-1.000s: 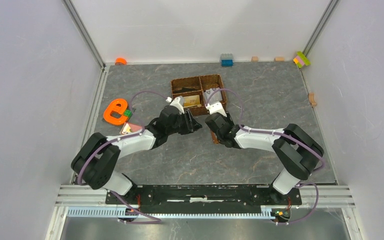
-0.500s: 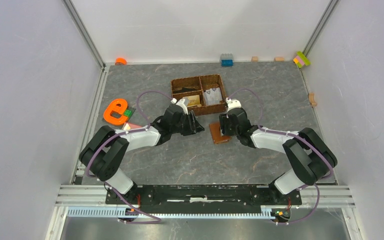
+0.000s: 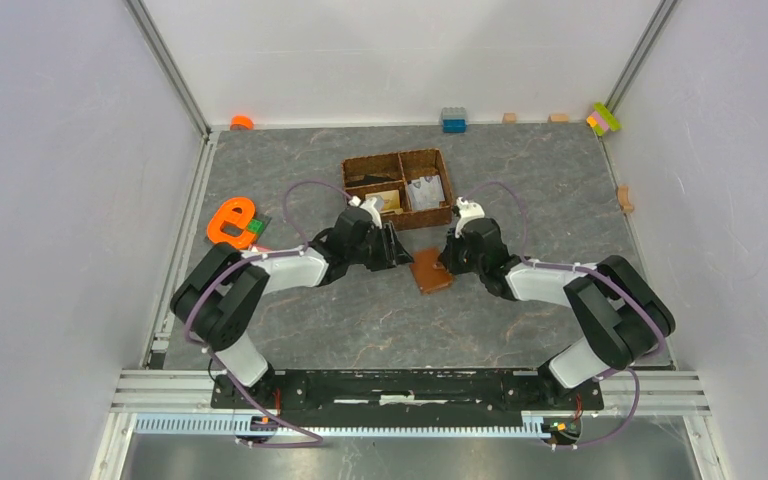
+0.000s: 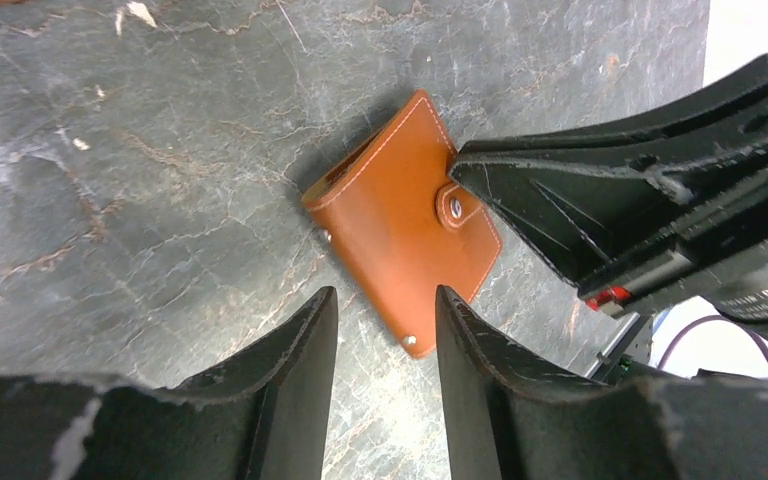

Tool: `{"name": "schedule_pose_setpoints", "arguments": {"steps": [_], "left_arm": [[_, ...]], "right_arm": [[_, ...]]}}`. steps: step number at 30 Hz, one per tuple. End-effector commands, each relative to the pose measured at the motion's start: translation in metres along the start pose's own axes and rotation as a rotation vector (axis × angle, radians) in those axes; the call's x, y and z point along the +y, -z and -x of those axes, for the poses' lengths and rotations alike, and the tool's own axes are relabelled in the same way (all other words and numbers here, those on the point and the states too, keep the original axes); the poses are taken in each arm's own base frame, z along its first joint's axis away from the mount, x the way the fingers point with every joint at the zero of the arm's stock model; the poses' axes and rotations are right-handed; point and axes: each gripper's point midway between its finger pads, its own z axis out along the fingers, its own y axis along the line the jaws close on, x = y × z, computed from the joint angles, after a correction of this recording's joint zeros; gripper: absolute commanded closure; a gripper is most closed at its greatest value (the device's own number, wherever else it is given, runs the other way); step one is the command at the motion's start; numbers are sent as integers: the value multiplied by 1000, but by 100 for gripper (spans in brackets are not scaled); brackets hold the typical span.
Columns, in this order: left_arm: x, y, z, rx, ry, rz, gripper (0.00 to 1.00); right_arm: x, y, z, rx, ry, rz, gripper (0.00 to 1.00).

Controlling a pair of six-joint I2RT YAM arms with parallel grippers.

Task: Take the credit cards out of the card holder
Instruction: Open the card holder at the center of the board.

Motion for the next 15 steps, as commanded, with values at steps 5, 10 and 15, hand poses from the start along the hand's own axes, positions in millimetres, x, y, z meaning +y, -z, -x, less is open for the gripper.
{"name": "schedule_pose_setpoints", "arguments": {"steps": [5,10,15], "left_arm": [[0,-31,-22,145,96,-29,50],[7,-40,-32,184,125,-17,48],[-6,-45,-35,205,143,-98,48]], "right_arm": [[5,11,-66,212,-64,112,98],[7,10,-69,221,-71,127,100],[15,8,-75,246,-91,173,100]]}}
